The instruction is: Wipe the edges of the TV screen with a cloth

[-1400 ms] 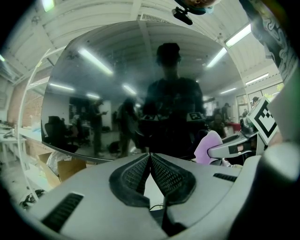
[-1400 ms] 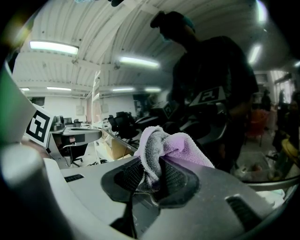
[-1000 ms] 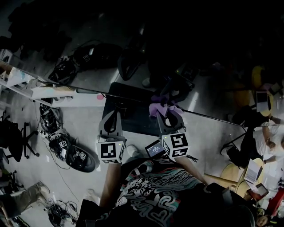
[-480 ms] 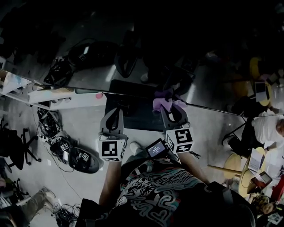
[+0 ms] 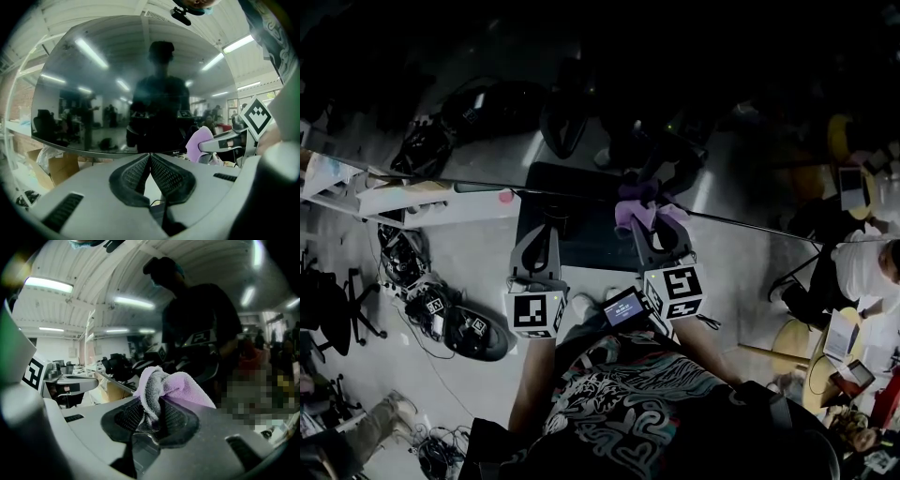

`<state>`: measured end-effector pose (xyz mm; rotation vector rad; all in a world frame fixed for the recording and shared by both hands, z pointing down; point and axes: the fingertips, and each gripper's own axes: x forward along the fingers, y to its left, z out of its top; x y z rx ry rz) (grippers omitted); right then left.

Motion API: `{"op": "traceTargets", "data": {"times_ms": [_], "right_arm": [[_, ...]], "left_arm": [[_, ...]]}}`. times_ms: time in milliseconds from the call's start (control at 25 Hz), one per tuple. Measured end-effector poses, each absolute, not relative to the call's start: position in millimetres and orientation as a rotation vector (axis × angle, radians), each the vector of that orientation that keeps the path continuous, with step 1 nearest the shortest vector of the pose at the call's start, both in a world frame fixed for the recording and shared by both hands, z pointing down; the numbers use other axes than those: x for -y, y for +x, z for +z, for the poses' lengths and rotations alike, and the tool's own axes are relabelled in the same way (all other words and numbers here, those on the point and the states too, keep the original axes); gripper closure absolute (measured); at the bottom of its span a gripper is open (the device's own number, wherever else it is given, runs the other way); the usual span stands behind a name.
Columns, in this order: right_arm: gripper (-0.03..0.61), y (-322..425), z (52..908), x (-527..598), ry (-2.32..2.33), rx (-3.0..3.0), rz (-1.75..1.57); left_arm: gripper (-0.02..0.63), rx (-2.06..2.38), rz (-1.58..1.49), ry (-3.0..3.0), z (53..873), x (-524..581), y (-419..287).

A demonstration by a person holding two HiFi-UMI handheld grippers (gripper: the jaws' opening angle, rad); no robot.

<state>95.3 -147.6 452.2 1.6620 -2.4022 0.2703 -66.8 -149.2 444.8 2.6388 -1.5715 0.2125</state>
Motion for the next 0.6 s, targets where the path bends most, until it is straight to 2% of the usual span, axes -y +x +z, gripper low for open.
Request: {"op": "traceTargets", "data": {"times_ms": [600], "right_arm": [[0.457, 99, 458, 152, 1.569, 2.476, 0.293]], "left_arm": [[0.595, 1.757, 0.271, 2.534, 436, 139, -57]]}}
